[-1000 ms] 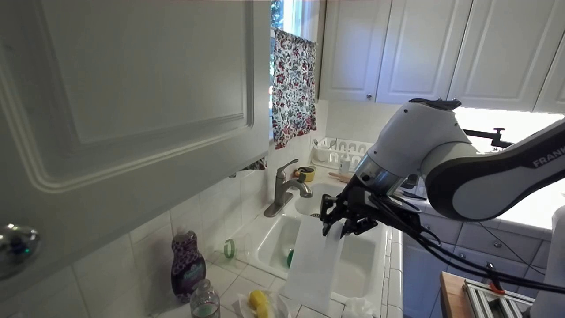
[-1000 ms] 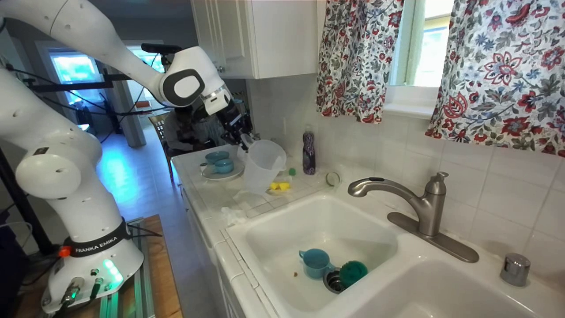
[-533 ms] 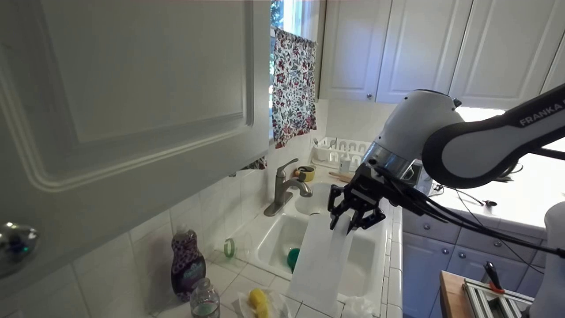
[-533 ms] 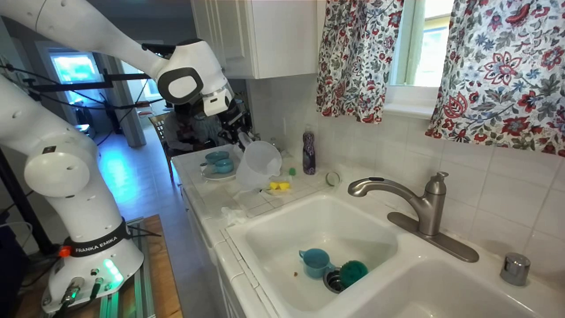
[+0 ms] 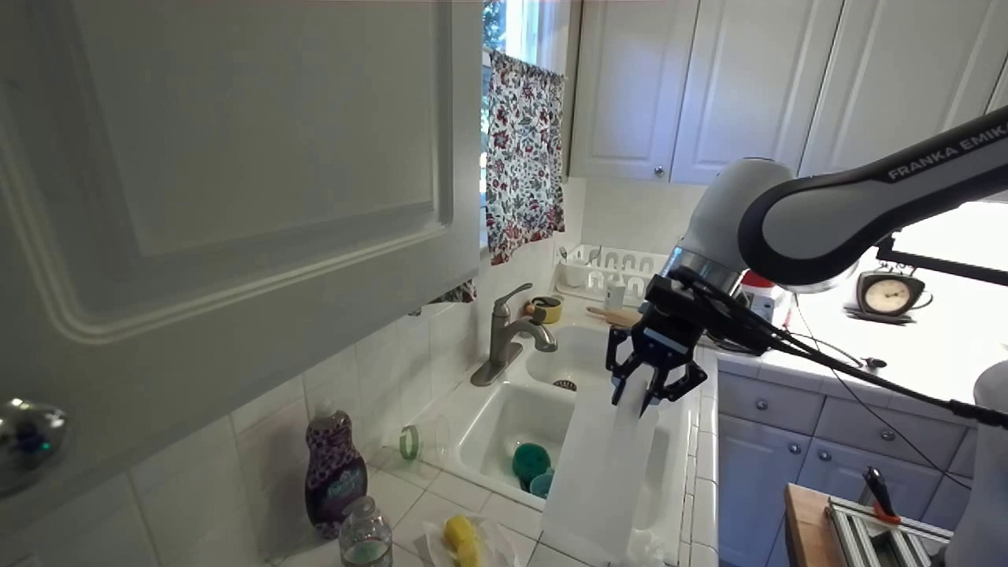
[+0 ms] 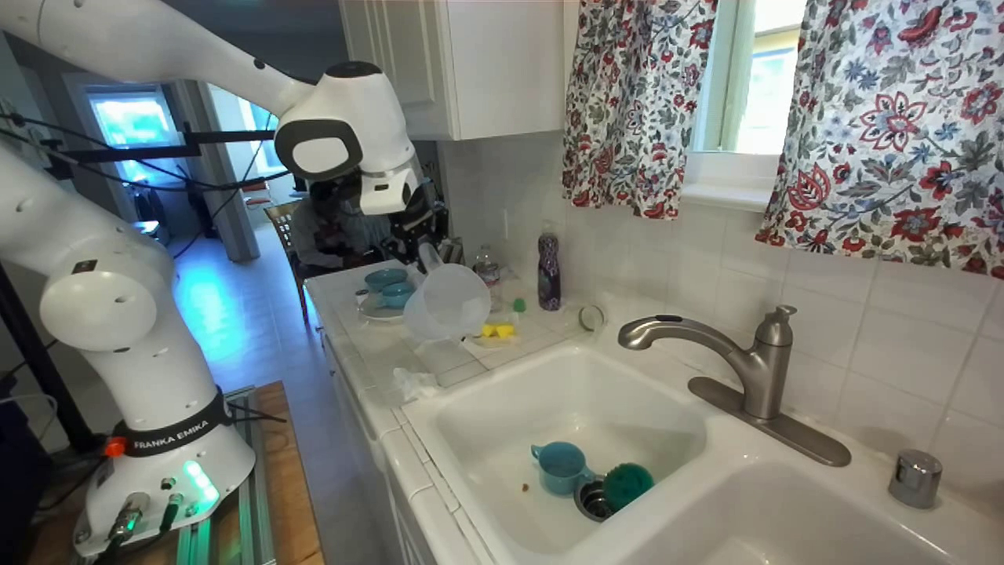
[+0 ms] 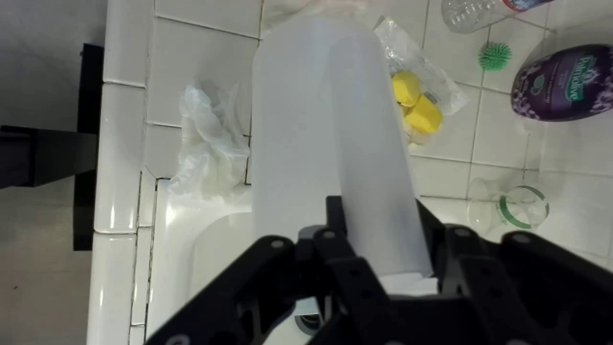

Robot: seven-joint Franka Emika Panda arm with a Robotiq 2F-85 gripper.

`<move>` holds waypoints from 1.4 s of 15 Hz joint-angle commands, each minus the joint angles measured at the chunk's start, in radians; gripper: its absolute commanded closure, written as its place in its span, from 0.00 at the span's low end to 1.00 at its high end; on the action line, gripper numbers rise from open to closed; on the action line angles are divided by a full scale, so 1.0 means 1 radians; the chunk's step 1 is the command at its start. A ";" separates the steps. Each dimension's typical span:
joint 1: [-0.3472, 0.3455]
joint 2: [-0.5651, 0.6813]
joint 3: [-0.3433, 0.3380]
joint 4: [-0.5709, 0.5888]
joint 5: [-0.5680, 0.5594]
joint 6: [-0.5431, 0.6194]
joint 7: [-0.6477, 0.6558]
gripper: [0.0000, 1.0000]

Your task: Pour the water in the jug into the sink

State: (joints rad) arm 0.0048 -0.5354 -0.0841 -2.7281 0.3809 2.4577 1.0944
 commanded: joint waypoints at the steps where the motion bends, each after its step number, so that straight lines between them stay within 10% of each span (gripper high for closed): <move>1: -0.032 -0.006 -0.044 0.039 0.084 -0.067 -0.076 0.91; 11: -0.075 0.091 -0.081 0.171 0.165 -0.208 -0.197 0.91; 12: -0.092 0.059 -0.049 0.123 0.136 -0.175 -0.181 0.66; 18: -0.099 0.090 -0.051 0.145 0.136 -0.185 -0.179 0.66; 19: -0.099 0.090 -0.051 0.145 0.136 -0.186 -0.179 0.91; 21: -0.107 0.104 -0.030 0.165 0.131 -0.186 -0.146 0.91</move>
State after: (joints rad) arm -0.0727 -0.4453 -0.1524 -2.5896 0.5007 2.2816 0.9276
